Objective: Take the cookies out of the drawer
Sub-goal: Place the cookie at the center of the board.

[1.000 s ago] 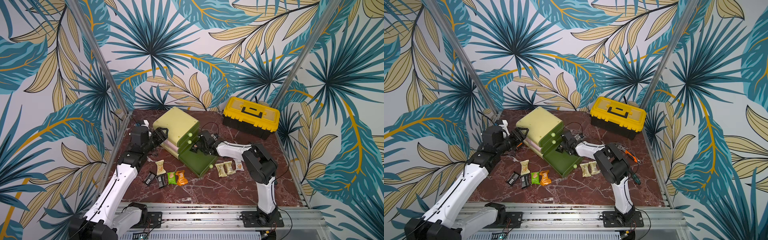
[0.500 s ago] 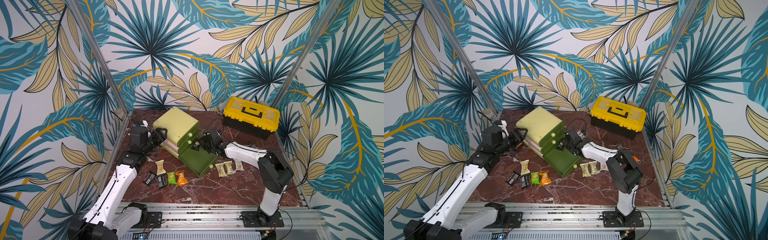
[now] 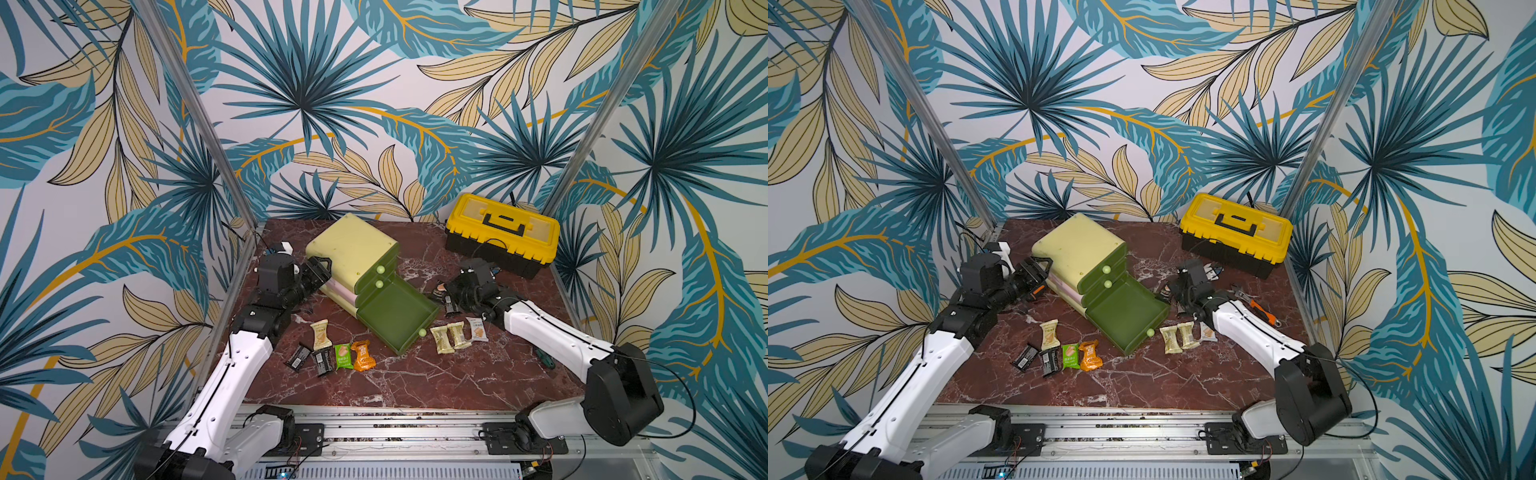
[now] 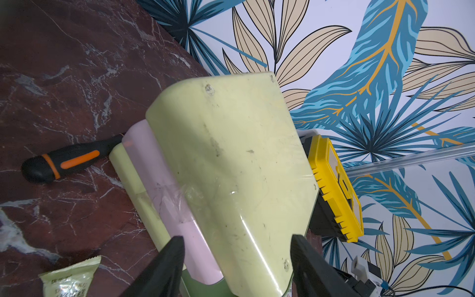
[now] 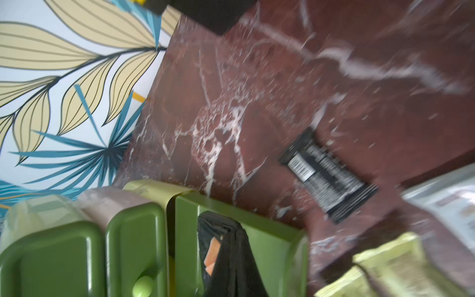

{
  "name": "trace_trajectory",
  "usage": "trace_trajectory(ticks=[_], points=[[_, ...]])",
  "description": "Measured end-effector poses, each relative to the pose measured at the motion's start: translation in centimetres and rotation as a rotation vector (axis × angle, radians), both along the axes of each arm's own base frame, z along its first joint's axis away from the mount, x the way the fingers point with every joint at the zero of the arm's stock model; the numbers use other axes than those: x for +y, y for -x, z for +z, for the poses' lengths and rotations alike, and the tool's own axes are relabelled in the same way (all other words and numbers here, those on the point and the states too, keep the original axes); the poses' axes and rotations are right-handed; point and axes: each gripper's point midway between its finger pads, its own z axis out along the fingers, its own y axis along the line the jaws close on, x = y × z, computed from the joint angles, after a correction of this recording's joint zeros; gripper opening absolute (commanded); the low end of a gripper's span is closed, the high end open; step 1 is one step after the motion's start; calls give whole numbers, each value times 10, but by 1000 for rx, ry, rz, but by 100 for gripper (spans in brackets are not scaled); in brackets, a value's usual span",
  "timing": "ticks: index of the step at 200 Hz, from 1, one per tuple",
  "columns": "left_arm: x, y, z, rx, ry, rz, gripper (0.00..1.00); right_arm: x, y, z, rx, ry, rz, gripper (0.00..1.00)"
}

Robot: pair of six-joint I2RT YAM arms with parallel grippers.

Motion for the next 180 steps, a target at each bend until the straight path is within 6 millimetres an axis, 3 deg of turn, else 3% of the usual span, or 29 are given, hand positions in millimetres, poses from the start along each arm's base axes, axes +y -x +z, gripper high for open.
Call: trace_trajectory(ticks=[29,61,112,180], points=[[2,3,-1,7,-12,4,70,-53,-8,0,37,204,93,0],[5,8,3,2,-23,13,70,-71,-24,-7,102,378,328,0],[7,10,2,8,-30,21,70,-66,-39,-49,204,484,638,0],[9,13,4,9,-25,30,70,-60,-45,-96,282,494,756,0]])
